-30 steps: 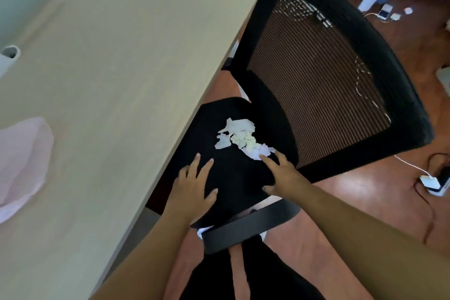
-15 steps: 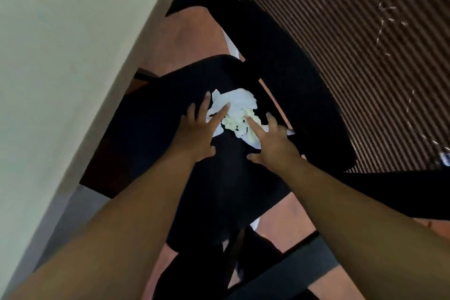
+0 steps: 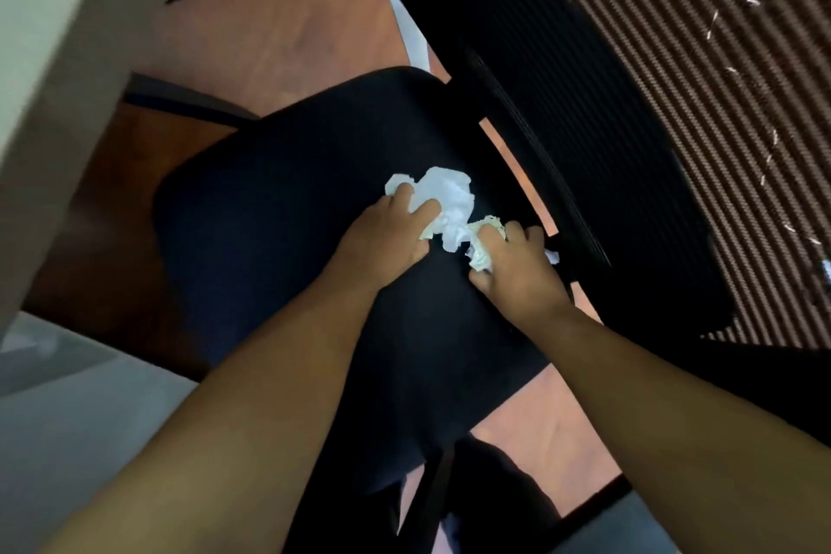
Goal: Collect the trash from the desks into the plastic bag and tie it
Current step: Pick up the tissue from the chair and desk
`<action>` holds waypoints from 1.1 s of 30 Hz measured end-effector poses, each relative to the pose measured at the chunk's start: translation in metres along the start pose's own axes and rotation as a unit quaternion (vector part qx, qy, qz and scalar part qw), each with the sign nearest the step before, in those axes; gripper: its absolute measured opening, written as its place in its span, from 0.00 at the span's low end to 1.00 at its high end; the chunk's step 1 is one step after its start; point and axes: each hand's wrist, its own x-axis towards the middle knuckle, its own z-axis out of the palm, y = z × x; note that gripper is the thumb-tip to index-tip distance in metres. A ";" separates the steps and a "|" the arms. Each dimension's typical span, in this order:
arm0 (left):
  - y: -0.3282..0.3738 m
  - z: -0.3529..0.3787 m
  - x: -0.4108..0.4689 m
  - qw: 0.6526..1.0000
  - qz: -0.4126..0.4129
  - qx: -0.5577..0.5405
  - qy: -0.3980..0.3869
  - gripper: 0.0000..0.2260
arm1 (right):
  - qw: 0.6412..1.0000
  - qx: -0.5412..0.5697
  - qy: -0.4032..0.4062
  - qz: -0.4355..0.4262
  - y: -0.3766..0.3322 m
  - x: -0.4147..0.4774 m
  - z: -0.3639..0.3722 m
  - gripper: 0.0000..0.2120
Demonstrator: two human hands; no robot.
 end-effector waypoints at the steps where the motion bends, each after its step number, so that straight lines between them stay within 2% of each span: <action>1: 0.002 -0.001 -0.002 1.000 -0.016 -0.014 -0.009 0.14 | 1.000 0.023 -0.001 0.015 -0.001 -0.004 -0.001 0.16; 3: 0.006 -0.007 -0.012 0.998 -0.040 -0.049 -0.021 0.13 | 0.995 0.083 0.004 0.049 -0.005 -0.016 -0.008 0.18; 9: 0.031 -0.075 -0.062 0.993 -0.060 -0.097 -0.002 0.11 | 0.992 0.111 0.034 0.055 -0.027 -0.061 -0.070 0.19; 12: 0.053 -0.131 -0.091 0.986 -0.079 -0.138 0.044 0.11 | 0.991 0.113 0.065 0.028 -0.041 -0.094 -0.117 0.18; 16: 0.080 -0.214 -0.117 0.967 -0.083 -0.192 0.148 0.12 | 0.981 0.130 0.143 0.002 -0.051 -0.114 -0.197 0.16; 20: 0.072 -0.280 -0.161 0.933 -0.119 -0.212 0.265 0.12 | 0.978 0.113 0.163 -0.072 -0.083 -0.103 -0.273 0.10; 24: 0.010 -0.302 -0.228 0.921 -0.210 -0.177 0.277 0.12 | 0.969 0.083 0.142 -0.184 -0.172 -0.085 -0.315 0.07; 26: -0.024 -0.301 -0.262 0.914 -0.249 -0.161 0.276 0.11 | 0.959 0.069 0.131 -0.242 -0.216 -0.082 -0.318 0.13; 28: -0.052 -0.298 -0.289 0.923 -0.273 -0.083 0.257 0.12 | 0.948 0.071 0.127 -0.283 -0.255 -0.079 -0.314 0.19; 29: -0.063 -0.296 -0.300 0.923 -0.291 -0.050 0.247 0.15 | 0.943 0.061 0.131 -0.299 -0.273 -0.079 -0.312 0.22; 31: -0.081 -0.294 -0.319 0.900 -0.346 -0.051 0.259 0.20 | 0.939 0.048 0.117 -0.319 -0.301 -0.076 -0.307 0.27; 33: -0.094 -0.285 -0.336 0.884 -0.403 -0.036 0.235 0.30 | 0.942 0.030 0.086 -0.323 -0.318 -0.074 -0.301 0.31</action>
